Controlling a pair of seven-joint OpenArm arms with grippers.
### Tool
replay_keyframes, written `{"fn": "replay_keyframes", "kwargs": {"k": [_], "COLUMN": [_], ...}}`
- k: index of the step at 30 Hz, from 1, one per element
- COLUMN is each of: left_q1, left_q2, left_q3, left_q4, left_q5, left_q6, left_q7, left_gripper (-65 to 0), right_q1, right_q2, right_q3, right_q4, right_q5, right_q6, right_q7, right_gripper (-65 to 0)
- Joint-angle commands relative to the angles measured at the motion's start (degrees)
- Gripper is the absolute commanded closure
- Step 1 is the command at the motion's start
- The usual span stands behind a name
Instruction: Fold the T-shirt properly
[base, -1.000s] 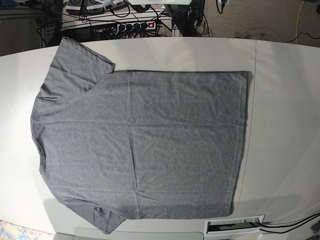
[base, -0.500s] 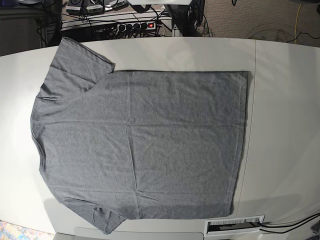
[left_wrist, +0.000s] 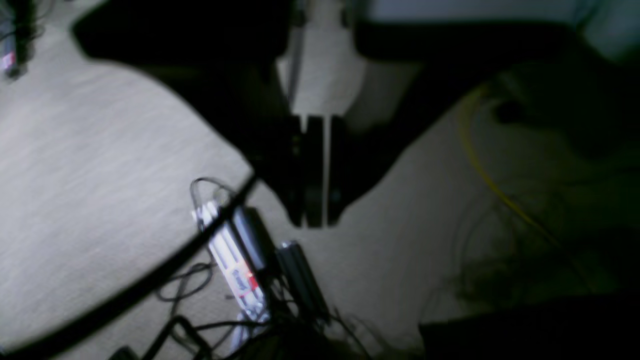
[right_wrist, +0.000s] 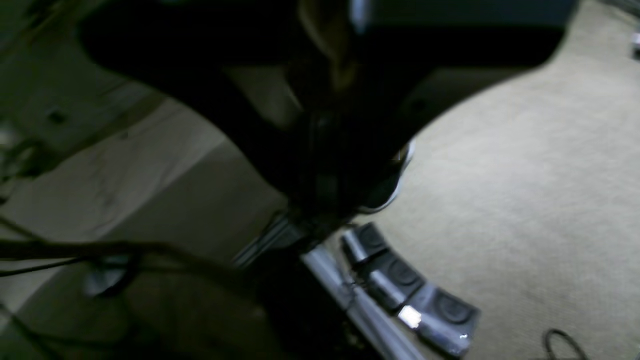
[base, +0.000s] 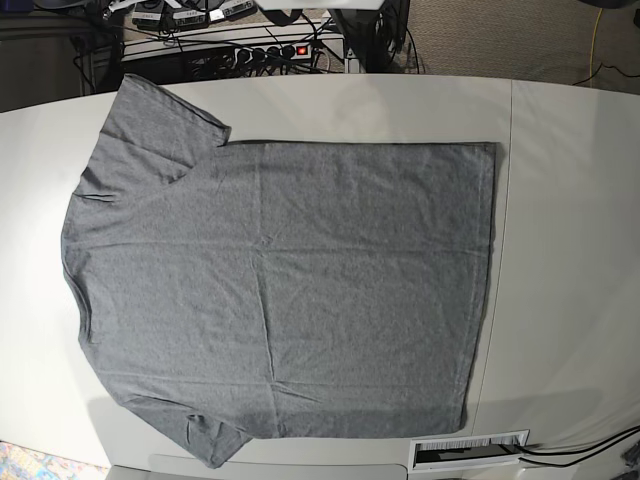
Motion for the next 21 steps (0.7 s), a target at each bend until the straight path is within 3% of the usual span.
{"fn": "replay_keyframes", "kwargs": {"k": [1,6,11,14,21], "left_q1": [2.0,5.7,9.4,11.2,13.6], "left_q2": [-0.8,-2.8,-3.0,-3.2,-6.0], "left_q3": [-0.1,-0.1,-0.1,-0.1,-0.1], "left_q4": [1.7,7.1,12.2,15.3,23.3], "left_q5": [1.2,7.2,15.7,18.8,26.7], "left_q6": [0.4,4.1,10.9,13.4,20.1], "left_q7": [-0.9,-0.8,-0.8,-0.8,0.3], "left_gripper": [0.0,0.0,0.0,0.0,0.0], "right_q1": [-1.4,-3.5,-5.4,-7.2,-14.4], "right_q2": [1.3,3.7,5.9,7.0,7.0], "right_q3": [0.2,0.2,0.2,0.6,7.1], "right_q4": [1.3,5.0,8.2,10.7,16.7], "right_q5": [-1.2,-5.4,-12.5,-16.5,-27.5], "right_q6": [-1.4,-6.1,-11.8,-15.4,-21.5], "right_q7": [-0.5,-2.2,-5.1,-6.9,-9.8], "right_gripper": [0.0,0.0,0.0,0.0,0.0]}}
